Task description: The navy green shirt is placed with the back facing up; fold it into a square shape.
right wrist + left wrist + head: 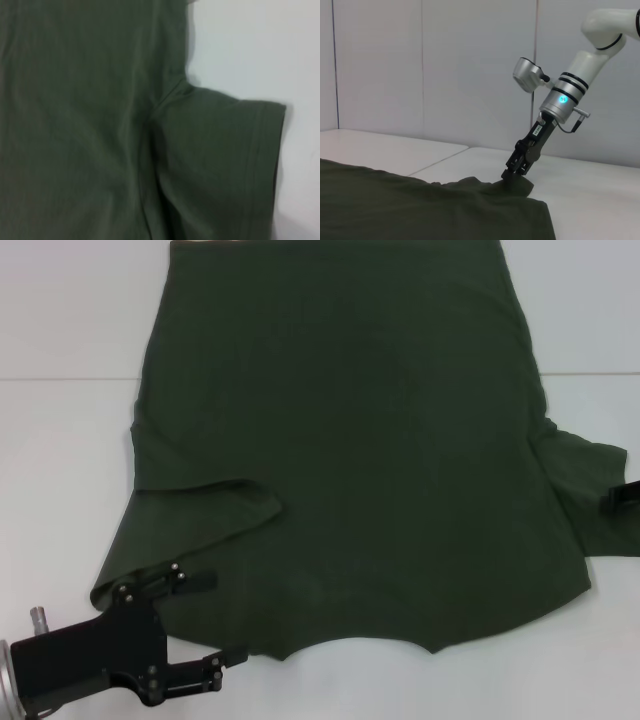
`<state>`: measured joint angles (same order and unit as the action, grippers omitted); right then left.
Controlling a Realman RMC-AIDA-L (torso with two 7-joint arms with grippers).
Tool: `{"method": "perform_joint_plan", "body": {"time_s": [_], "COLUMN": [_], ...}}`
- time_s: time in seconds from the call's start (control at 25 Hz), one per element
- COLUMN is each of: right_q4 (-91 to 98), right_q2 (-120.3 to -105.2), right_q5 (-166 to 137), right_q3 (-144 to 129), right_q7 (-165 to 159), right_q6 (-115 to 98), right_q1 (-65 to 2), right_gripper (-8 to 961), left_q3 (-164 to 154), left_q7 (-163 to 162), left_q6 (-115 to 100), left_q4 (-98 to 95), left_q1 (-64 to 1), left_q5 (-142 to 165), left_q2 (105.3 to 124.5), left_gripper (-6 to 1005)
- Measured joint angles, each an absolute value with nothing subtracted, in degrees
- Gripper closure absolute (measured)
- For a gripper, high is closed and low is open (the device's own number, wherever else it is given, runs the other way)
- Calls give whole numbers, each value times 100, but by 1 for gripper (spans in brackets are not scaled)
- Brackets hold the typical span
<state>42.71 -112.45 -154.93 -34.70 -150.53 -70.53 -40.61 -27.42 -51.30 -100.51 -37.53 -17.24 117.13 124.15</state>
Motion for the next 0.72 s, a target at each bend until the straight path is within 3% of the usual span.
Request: {"method": "perform_joint_plan", "body": {"time_s": [0.72], "right_q4": [4297], "right_q2": [-11232], "right_q5": [-15504], "right_q3": [-3689], "right_q7": [-15100], "right_q6": [-7059], "right_q1": [-4114], "right_gripper": [801], "left_q3": [-2733], "left_q7": [-5132], "left_q6": [-10021], "left_q4": [-3753], "left_q1": [-1738], "left_q5": [11678], "left_q2": [12410], "left_gripper": [127]}}
